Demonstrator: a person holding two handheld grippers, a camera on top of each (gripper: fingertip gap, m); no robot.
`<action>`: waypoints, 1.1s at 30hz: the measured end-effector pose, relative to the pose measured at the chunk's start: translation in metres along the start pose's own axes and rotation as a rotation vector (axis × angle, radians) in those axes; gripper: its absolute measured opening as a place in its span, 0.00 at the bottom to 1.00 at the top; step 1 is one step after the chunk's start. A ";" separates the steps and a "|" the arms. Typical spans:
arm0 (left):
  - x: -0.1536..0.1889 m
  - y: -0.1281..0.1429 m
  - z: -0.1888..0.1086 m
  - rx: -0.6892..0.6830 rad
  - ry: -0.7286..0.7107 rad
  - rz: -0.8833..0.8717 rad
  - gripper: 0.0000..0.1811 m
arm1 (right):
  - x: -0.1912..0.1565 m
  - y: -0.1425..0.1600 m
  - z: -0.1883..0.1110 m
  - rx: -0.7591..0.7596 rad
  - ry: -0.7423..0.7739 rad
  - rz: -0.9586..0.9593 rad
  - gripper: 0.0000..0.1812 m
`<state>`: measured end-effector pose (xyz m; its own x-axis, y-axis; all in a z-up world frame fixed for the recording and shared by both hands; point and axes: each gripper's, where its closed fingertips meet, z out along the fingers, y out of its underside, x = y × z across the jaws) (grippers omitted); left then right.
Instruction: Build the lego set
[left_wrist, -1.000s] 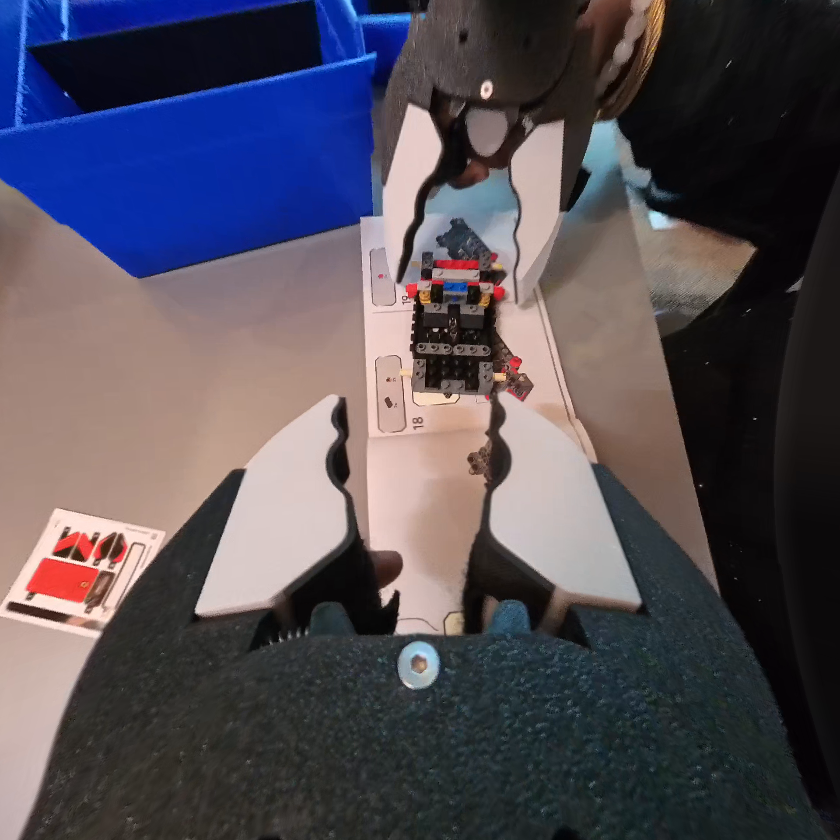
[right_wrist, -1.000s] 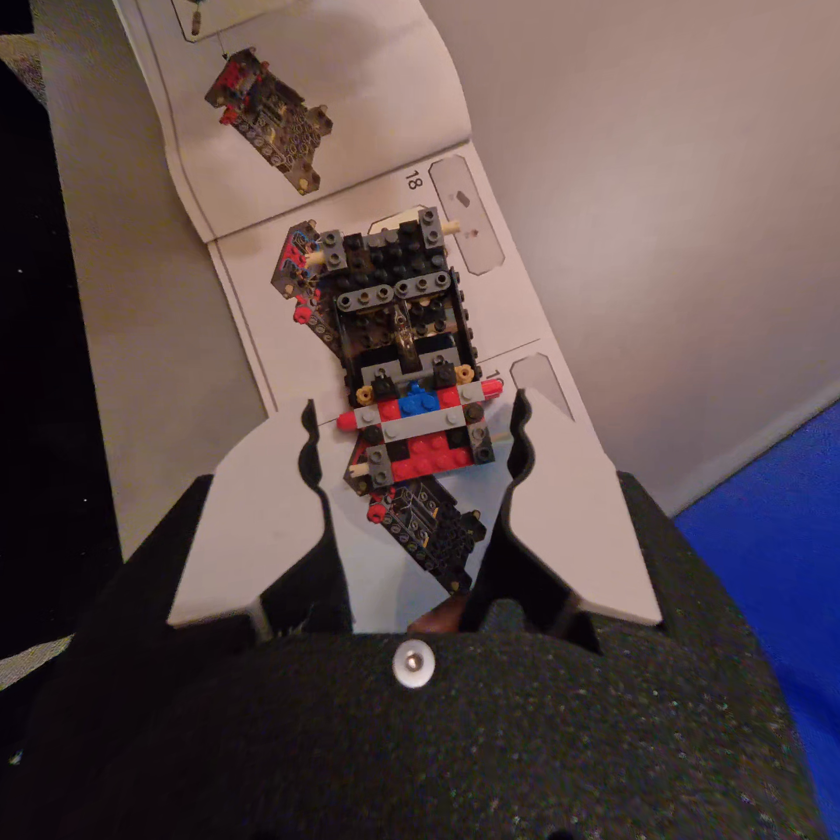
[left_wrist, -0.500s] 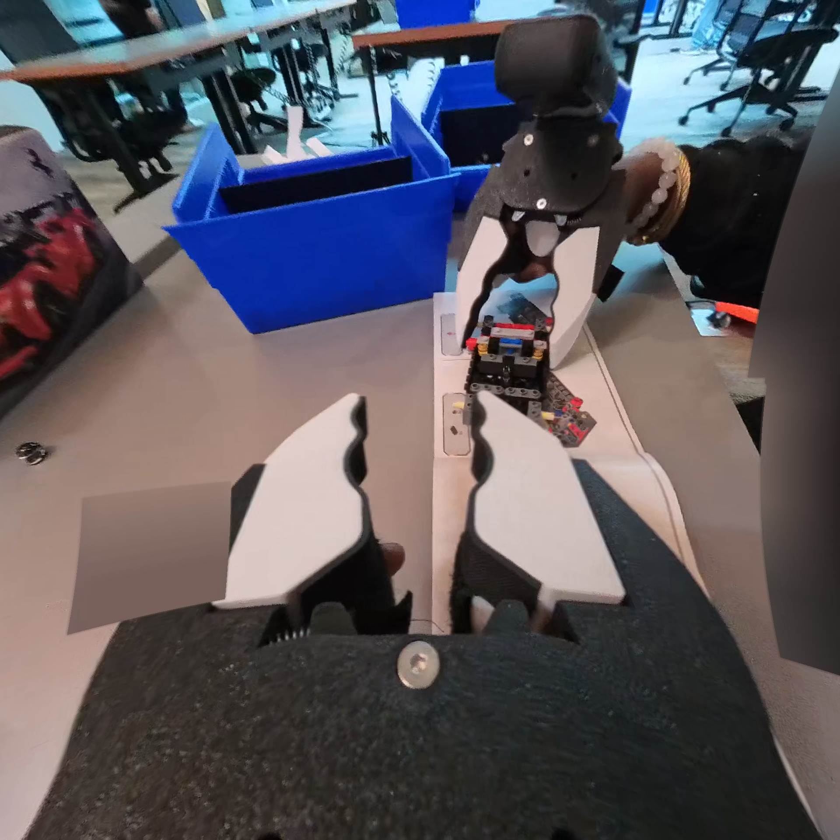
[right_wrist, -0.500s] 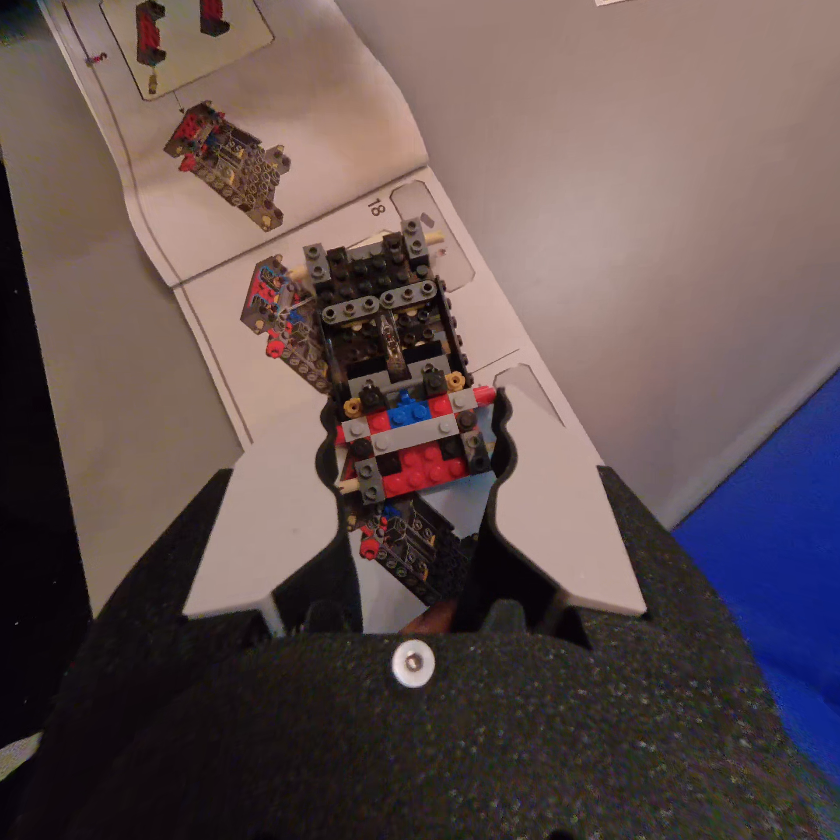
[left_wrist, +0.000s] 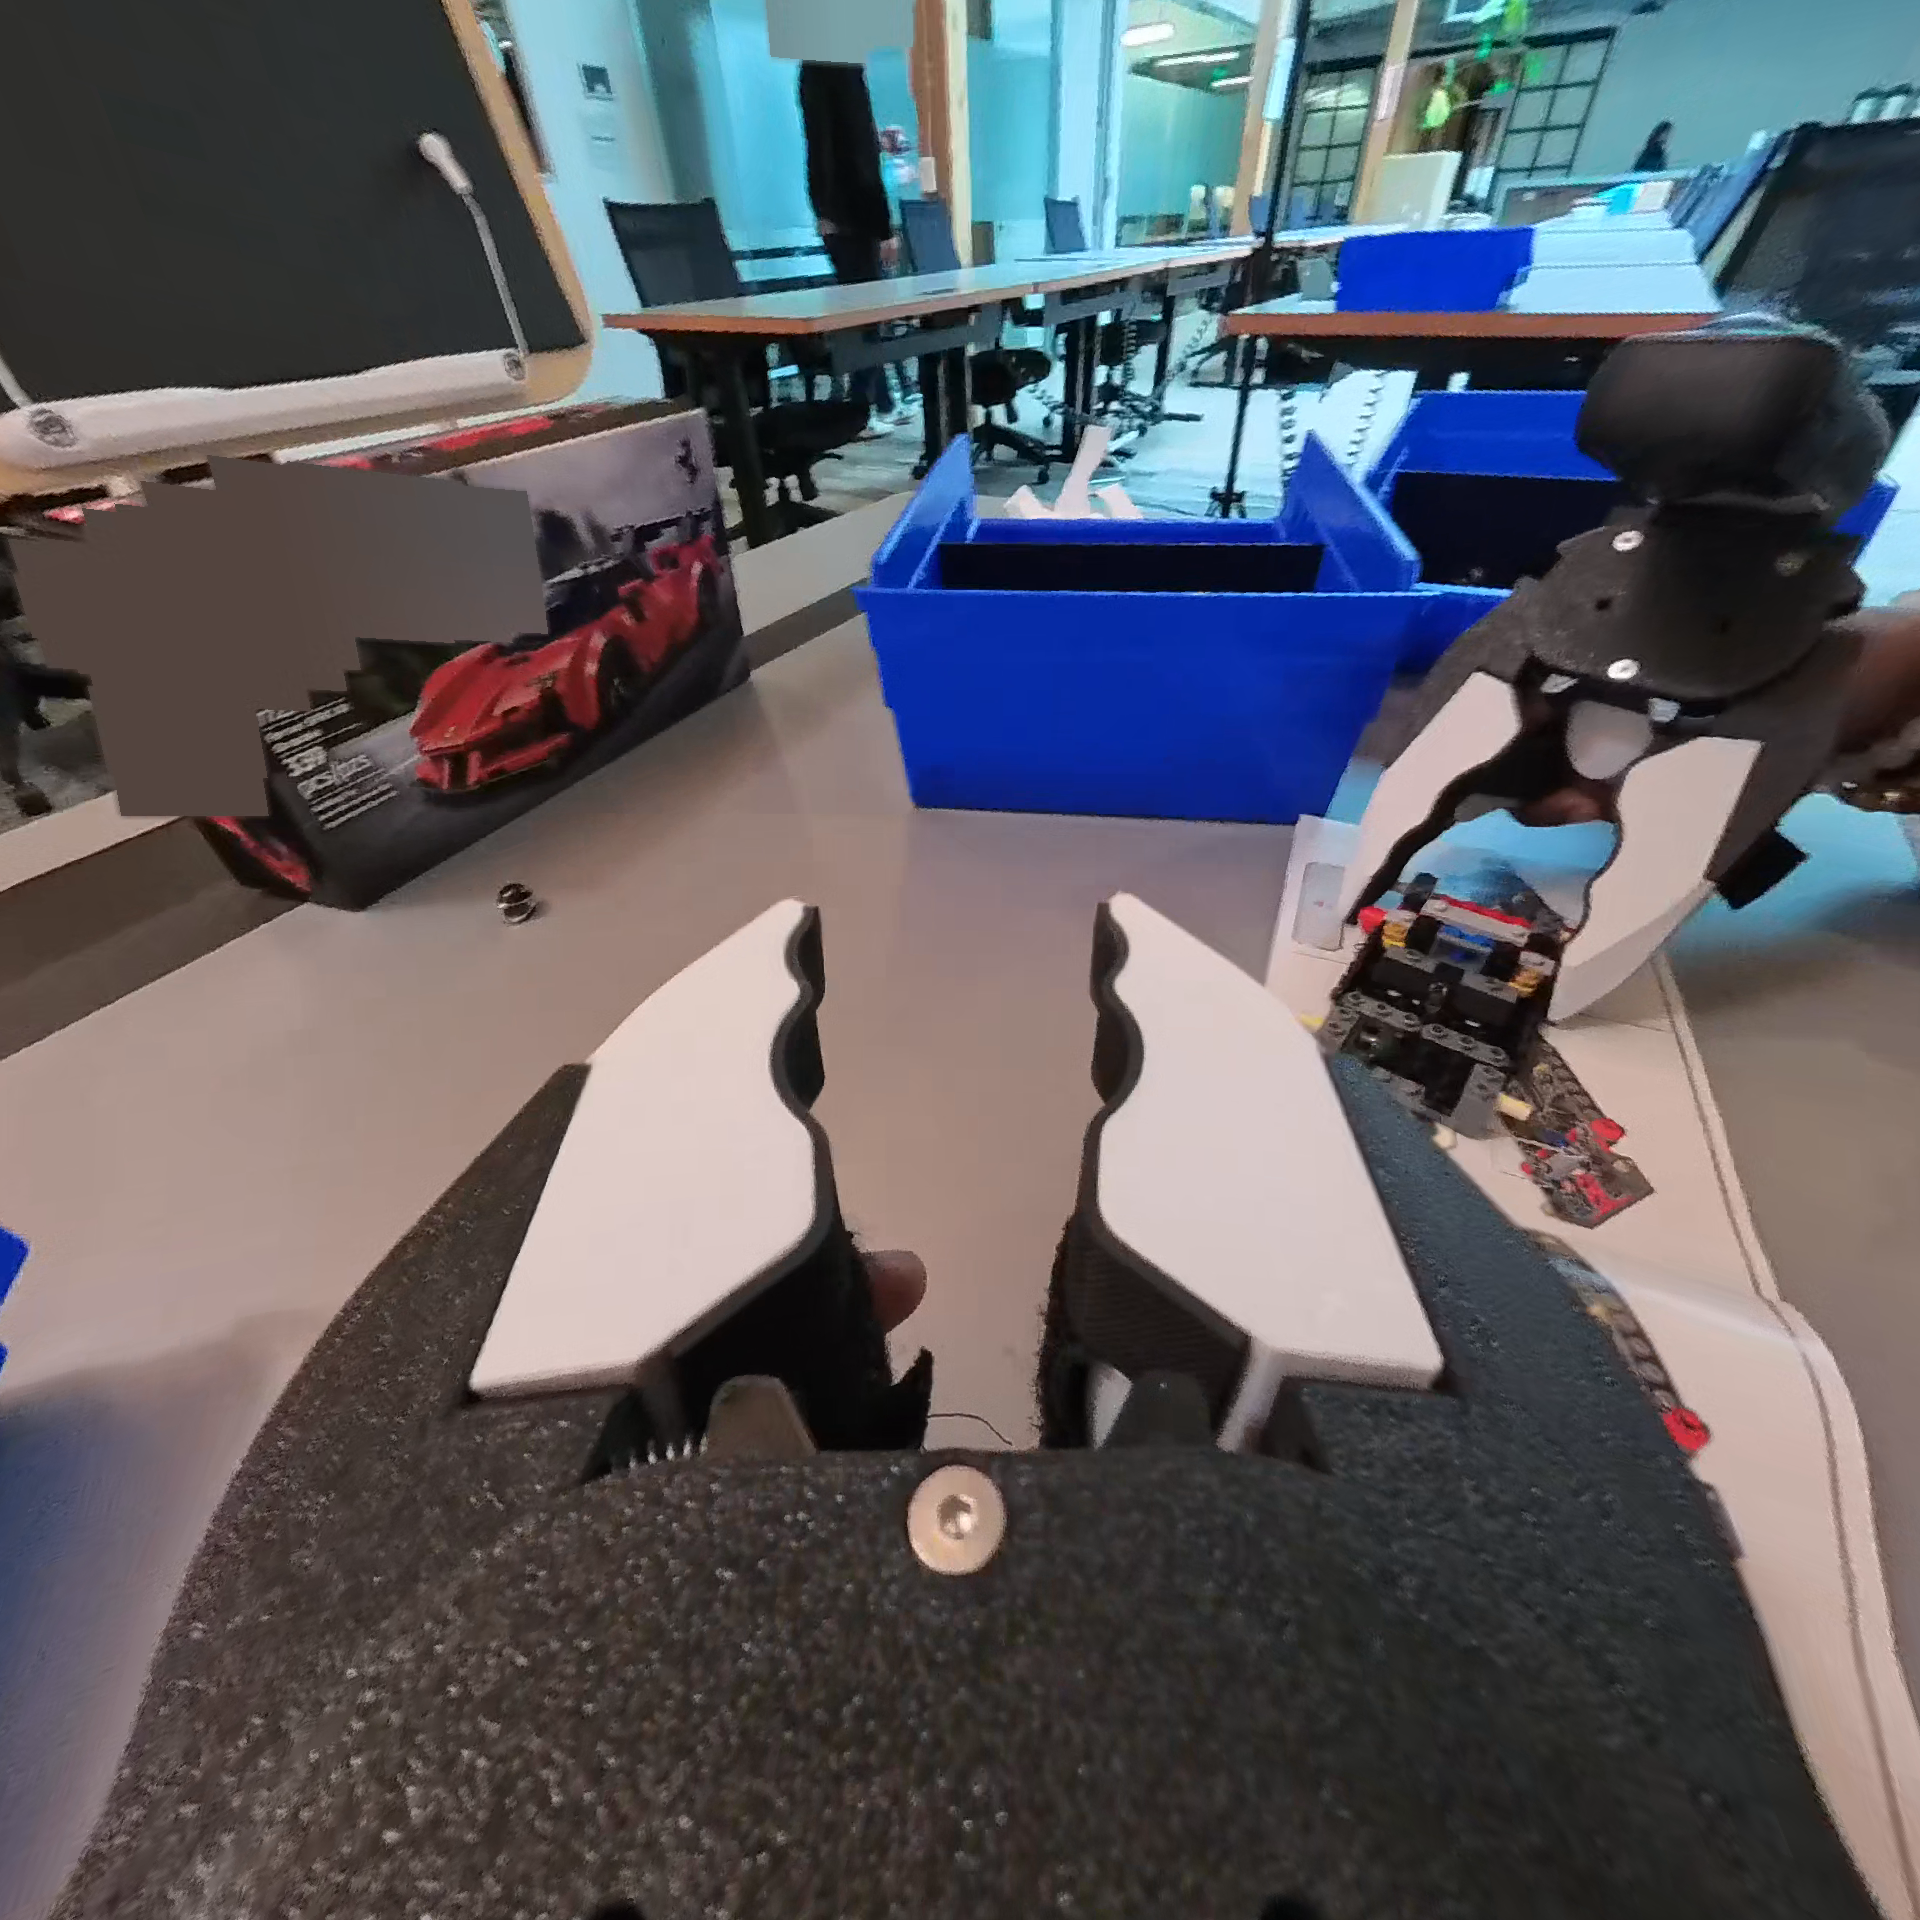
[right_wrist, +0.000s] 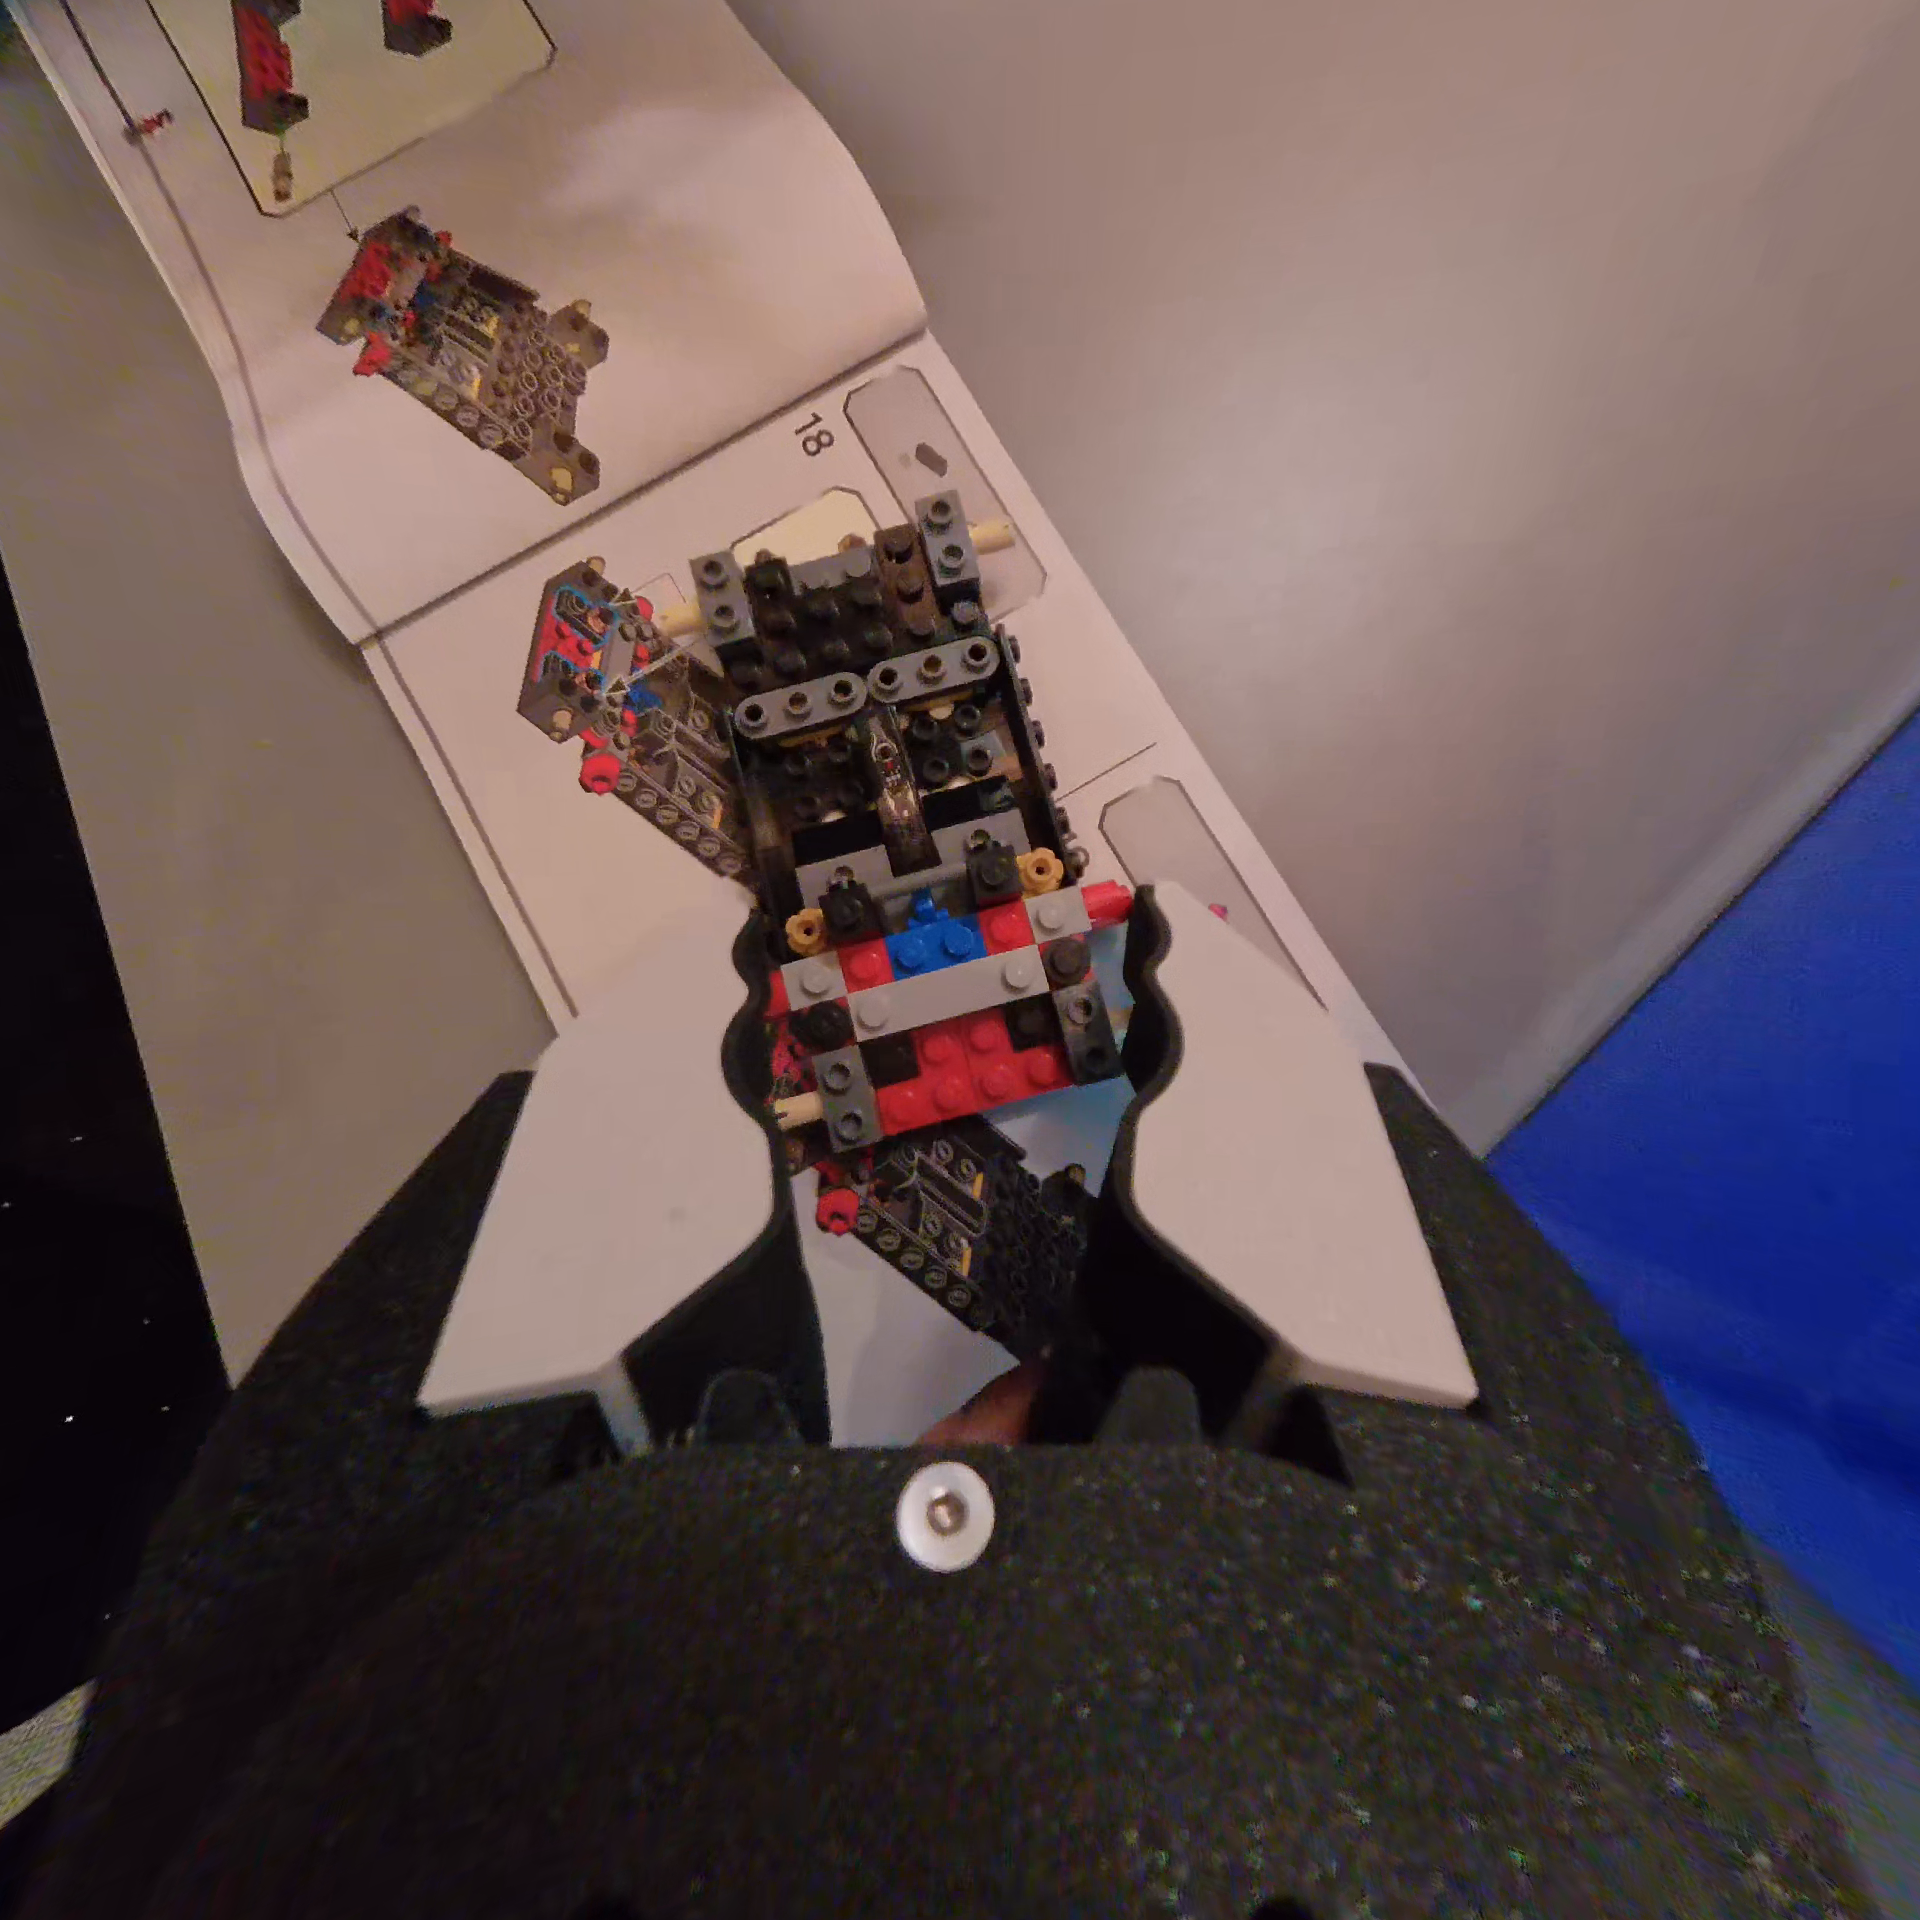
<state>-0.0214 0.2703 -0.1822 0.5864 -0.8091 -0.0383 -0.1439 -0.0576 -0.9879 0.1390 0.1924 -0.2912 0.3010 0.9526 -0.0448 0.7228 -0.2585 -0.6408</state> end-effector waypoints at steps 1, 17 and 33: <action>-0.004 0.003 0.000 -0.014 -0.020 -0.005 0.27 | 0.000 0.000 0.000 -0.001 0.002 0.004 0.36; 0.014 0.016 0.006 -0.095 0.075 0.056 0.31 | 0.000 0.000 0.000 -0.010 0.016 0.000 0.36; 0.105 0.073 0.007 -0.412 0.542 0.229 0.11 | 0.000 -0.001 0.001 -0.072 0.068 0.060 0.36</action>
<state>0.0351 0.1851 -0.2590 0.0426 -0.9977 -0.0521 -0.5675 0.0187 -0.8232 0.1379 0.1929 -0.2918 0.3845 0.9227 -0.0275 0.7443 -0.3275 -0.5821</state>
